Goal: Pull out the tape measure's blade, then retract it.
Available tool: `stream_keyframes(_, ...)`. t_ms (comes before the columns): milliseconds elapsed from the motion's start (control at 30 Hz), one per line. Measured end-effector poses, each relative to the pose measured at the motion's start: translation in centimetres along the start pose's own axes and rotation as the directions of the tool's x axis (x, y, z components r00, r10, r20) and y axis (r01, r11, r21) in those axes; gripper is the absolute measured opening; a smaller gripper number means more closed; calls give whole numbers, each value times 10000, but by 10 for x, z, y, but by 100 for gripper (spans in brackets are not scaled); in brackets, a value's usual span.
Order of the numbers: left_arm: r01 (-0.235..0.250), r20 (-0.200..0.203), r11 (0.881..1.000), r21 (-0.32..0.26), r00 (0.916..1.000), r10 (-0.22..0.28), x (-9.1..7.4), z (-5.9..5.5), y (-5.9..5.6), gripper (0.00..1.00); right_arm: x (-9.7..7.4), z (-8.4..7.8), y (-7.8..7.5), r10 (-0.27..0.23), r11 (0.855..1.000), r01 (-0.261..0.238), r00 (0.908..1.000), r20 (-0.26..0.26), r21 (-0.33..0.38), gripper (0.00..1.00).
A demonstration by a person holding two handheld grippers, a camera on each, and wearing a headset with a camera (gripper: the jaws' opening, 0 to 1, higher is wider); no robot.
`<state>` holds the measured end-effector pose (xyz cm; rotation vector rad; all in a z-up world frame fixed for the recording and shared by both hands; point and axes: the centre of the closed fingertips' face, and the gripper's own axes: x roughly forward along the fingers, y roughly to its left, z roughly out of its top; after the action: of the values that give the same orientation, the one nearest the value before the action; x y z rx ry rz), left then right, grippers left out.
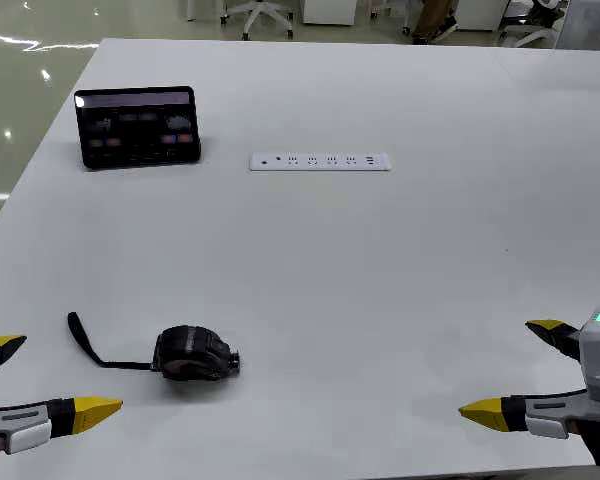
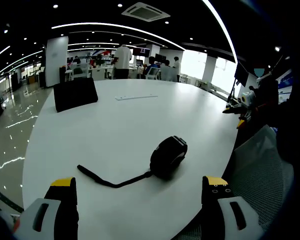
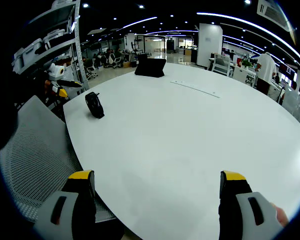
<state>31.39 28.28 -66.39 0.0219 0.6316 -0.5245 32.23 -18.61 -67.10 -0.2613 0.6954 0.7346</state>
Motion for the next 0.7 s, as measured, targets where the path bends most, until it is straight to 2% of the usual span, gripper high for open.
stream_keyframes(400, -2, 75, 10000, -3, 10000, 2, -1, 0, 1, 100, 1, -3, 1, 41, 10000, -41, 9999, -128, -5, 98)
stream_keyframes(533, 32, 93, 10000, -3, 10000, -32, -1, 1, 2, 100, 1, -2, 0, -25, 10000, 25, 10000, -59, -45, 100)
stream_keyframes(700, 181, 237, 9989, 441, 9995, -191, 3, 6, 1, 100, 4, 2, -1, -24, 9999, 24, 10000, 3, -146, 100)
